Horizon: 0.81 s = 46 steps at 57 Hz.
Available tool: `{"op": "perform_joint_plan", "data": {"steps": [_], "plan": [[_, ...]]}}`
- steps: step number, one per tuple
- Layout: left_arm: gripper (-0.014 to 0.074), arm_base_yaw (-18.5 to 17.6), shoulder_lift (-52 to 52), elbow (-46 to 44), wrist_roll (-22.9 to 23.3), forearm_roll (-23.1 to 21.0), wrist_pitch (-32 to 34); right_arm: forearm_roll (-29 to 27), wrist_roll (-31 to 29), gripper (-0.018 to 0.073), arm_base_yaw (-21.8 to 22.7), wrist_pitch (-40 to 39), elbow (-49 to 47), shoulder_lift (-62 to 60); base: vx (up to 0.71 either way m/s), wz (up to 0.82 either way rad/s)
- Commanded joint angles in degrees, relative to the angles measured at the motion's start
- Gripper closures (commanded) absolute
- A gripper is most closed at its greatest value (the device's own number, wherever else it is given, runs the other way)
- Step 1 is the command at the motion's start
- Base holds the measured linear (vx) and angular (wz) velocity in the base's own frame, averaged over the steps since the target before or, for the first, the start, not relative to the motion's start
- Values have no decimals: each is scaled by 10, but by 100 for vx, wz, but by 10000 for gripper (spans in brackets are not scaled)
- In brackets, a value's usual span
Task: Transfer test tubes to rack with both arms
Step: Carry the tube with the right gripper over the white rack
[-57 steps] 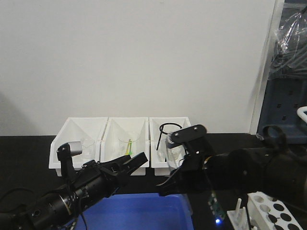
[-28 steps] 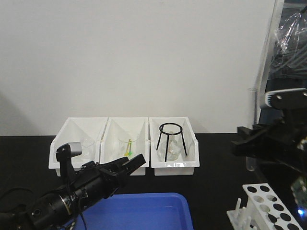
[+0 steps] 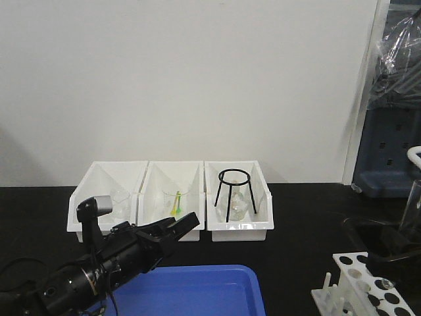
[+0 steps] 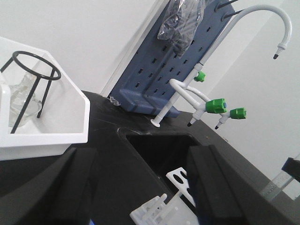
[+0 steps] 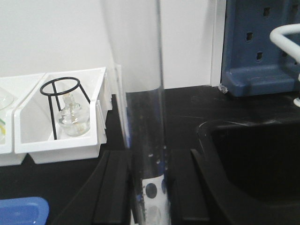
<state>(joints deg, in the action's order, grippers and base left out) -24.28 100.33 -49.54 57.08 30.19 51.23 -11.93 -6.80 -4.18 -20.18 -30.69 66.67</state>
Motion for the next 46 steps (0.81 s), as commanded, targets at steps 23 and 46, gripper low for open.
{"op": "perform_joint_plan", "data": {"steps": [23, 46], "plan": [[80, 1, -27, -17, -2, -18, 41, 103, 72, 566, 2, -176, 8, 102, 0, 0], [80, 1, -27, -17, -2, -18, 41, 100, 76, 566, 3, -249, 18, 159, 0, 0]]}}
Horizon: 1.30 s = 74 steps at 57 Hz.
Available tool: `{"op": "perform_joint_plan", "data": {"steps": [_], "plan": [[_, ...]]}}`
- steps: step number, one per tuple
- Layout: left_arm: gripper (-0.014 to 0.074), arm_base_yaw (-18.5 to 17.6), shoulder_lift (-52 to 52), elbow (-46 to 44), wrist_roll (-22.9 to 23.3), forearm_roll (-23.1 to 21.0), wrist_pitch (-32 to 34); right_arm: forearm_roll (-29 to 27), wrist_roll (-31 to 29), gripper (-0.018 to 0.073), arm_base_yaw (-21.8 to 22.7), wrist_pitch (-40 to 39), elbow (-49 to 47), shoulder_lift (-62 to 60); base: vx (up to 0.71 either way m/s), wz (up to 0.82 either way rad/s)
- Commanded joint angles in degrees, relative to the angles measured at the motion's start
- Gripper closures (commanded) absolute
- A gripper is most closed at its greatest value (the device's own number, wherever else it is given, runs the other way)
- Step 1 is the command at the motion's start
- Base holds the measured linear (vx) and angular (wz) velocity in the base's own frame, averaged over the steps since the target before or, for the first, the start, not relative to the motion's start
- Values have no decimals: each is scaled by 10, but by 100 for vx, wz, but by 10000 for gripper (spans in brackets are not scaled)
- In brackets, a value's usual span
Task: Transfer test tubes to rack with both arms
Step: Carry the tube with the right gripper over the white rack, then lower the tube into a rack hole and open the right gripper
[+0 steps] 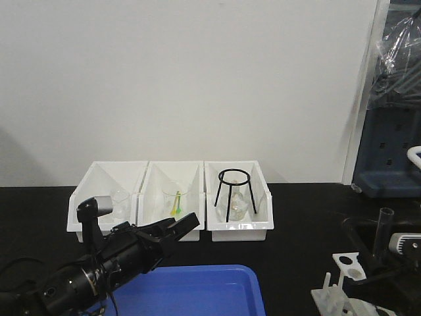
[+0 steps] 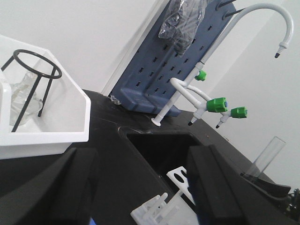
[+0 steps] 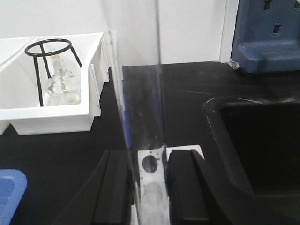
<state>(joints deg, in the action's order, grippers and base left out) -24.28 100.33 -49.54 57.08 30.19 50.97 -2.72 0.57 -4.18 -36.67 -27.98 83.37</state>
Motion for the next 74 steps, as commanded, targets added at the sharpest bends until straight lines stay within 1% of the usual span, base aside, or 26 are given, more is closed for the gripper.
{"op": "perform_joint_plan", "data": {"steps": [1, 7, 11, 23, 29, 38, 42, 47, 53, 59, 64, 68, 74], "plan": [[80, 1, -27, -17, -2, -18, 43, 6, 2, 566, 3, -89, -8, -5, 0, 0], [80, 1, -27, -17, -2, -18, 41, -2, 2, 566, 3, -88, 3, 13, 0, 0], [80, 1, -27, -17, -2, -18, 39, -2, 2, 566, 3, -107, 17, 26, 0, 0], [80, 1, -27, -17, -2, -18, 19, -2, 0, 565, 3, -221, 63, 77, 0, 0], [80, 1, -27, -17, -2, -18, 18, -2, 0, 563, 3, -265, 79, 98, 0, 0], [80, 1, -27, -17, -2, -18, 18, 1, 1, 538, 3, -263, 79, 119, 0, 0], [80, 1, -27, -17, -2, -18, 18, 2, 1, 500, 3, -263, 79, 122, 0, 0], [80, 1, -27, -17, -2, -18, 18, 2, 1, 425, 3, -264, 79, 122, 0, 0], [80, 1, -27, -17, -2, -18, 18, 1, 2, 301, 3, -264, 79, 122, 0, 0], [80, 1, -27, -17, -2, -18, 18, 1, 3, 146, 3, -264, 79, 122, 0, 0], [80, 1, -27, -17, -2, -18, 18, 2, 5, 62, 3, -262, 78, 112, 0, 0], [80, 1, -27, -17, -2, -18, 18, 7, 5, 23, 3, -244, 77, 90, 0, 0], [80, 1, -27, -17, -2, -18, 18, 10, 3, 17, 3, -193, 76, 36, 0, 0]]}}
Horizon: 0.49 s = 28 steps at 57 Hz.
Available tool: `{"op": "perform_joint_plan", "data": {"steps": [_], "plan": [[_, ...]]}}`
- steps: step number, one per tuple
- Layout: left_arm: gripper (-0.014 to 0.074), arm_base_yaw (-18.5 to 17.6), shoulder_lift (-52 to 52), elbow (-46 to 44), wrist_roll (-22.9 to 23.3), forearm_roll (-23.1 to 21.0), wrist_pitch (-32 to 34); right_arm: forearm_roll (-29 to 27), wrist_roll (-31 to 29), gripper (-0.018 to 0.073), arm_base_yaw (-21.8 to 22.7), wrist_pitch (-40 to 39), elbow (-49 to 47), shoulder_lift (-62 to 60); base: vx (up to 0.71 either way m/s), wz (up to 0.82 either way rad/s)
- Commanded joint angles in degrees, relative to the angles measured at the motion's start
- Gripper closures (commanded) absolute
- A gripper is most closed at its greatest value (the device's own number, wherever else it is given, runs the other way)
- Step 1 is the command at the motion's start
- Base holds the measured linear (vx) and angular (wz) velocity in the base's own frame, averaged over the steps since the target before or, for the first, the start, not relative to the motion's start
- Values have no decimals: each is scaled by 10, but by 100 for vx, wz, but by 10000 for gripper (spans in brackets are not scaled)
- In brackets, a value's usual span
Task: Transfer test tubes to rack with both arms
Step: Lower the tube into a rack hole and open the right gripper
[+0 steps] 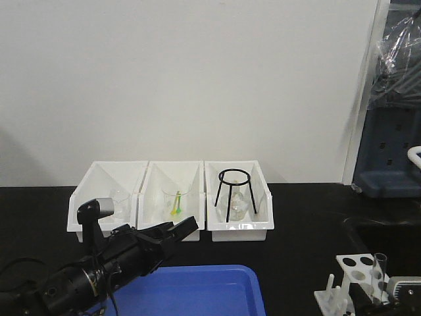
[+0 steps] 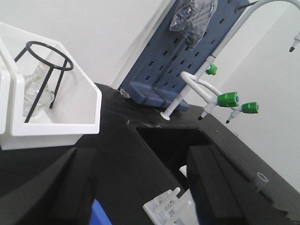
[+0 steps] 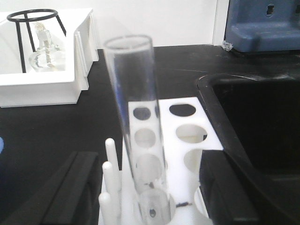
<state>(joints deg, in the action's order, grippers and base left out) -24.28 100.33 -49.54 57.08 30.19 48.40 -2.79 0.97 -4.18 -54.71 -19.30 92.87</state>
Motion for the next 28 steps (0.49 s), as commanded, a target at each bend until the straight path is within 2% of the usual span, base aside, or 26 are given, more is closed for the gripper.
{"op": "perform_joint_plan", "data": {"steps": [1, 8, 11, 21, 24, 28], "plan": [[80, 1, -27, -17, -2, -18, 44, 12, -1, 17, 3, -5, -11, -68, 0, 0], [80, 1, -27, -17, -4, -18, 43, 16, -5, 20, 3, 85, -22, -159, 0, 0], [80, 1, -27, -17, -22, -18, 43, 19, -5, 20, 3, 146, -40, -198, 0, 0], [82, 1, -54, -17, -179, -20, 32, 64, -4, 20, 3, 356, -134, -326, 0, 0], [82, 1, -82, -17, -229, -25, 4, 60, -4, 20, 3, 396, -153, -358, 0, 0], [82, 1, -131, -17, -288, -52, -77, 57, -4, 20, 3, 416, -160, -395, 0, 0]]}}
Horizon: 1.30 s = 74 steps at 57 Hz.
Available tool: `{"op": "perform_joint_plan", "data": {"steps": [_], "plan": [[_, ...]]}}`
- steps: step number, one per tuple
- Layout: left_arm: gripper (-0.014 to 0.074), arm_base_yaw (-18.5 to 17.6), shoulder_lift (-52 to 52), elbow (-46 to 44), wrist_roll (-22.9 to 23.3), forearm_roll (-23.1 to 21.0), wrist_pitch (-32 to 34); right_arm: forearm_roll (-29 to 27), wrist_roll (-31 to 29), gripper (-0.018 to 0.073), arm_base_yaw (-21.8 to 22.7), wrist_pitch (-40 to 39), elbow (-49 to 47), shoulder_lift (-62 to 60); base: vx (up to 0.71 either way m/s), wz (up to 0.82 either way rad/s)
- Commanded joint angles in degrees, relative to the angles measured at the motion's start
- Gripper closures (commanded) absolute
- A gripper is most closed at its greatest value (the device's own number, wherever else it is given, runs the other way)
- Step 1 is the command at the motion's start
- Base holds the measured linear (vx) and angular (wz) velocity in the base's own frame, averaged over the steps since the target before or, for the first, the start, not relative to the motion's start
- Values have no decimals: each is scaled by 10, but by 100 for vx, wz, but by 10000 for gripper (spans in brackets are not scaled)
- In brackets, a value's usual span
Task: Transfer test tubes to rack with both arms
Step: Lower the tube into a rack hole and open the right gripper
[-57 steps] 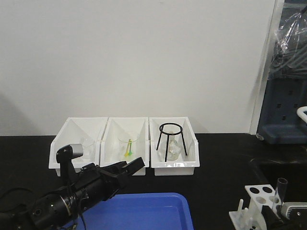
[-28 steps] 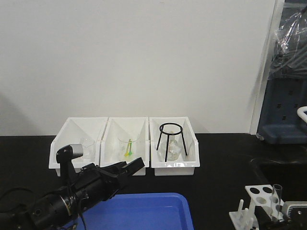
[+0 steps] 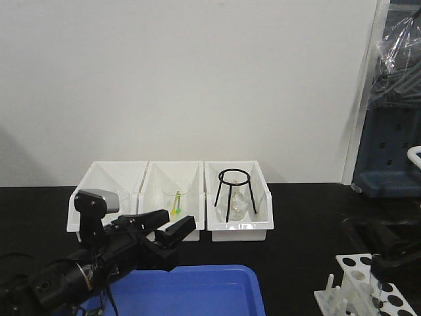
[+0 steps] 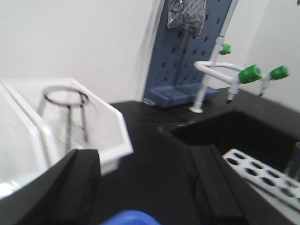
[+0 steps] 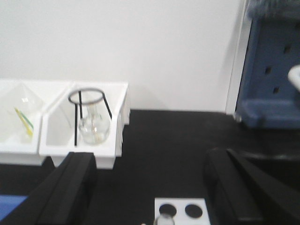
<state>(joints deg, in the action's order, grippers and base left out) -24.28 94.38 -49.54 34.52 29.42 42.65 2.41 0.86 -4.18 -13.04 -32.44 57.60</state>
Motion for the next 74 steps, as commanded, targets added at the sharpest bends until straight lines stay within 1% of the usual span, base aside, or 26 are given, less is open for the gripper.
{"op": "perform_joint_plan", "data": {"steps": [1, 4, 7, 10, 12, 22, 28, 33, 44, 65, 71, 74], "plan": [[83, 1, -88, -17, -75, -56, -47, 5, -3, 20, 3, 2, -28, -53, 0, 0], [85, 1, -130, -17, -102, -82, -109, 5, -3, 20, 3, 17, -28, -80, 0, 0], [91, 4, -184, -16, -146, -98, -166, 5, -4, 20, 3, 36, -28, -103, 0, 0], [97, 6, -234, -4, -182, -102, -195, 5, -4, 20, 3, 60, -28, -119, 0, 0], [101, 6, -264, 7, -195, -104, -204, 5, -4, 20, 3, 75, -28, -128, 0, 0], [127, 6, -399, 102, -197, -141, -238, 5, -4, 20, 3, 130, -28, -157, 0, 0], [136, 6, -449, 147, -212, -142, -239, 5, -4, 20, 3, 133, -28, -158, 0, 0], [146, 6, -477, 173, -211, -142, -238, 5, -4, 20, 3, 134, -28, -158, 0, 0], [152, 6, -495, 199, -211, -142, -239, 5, -4, 20, 3, 135, -28, -158, 0, 0], [153, 6, -493, 199, -211, -142, -239, 5, -4, 20, 3, 137, -28, -158, 0, 0], [185, 6, -498, 201, -213, -142, -241, 5, -4, 20, 3, 138, -28, -158, 0, 0], [213, 6, -505, 206, -227, -142, -241, 5, -4, 20, 3, 139, -28, -158, 0, 0]]}}
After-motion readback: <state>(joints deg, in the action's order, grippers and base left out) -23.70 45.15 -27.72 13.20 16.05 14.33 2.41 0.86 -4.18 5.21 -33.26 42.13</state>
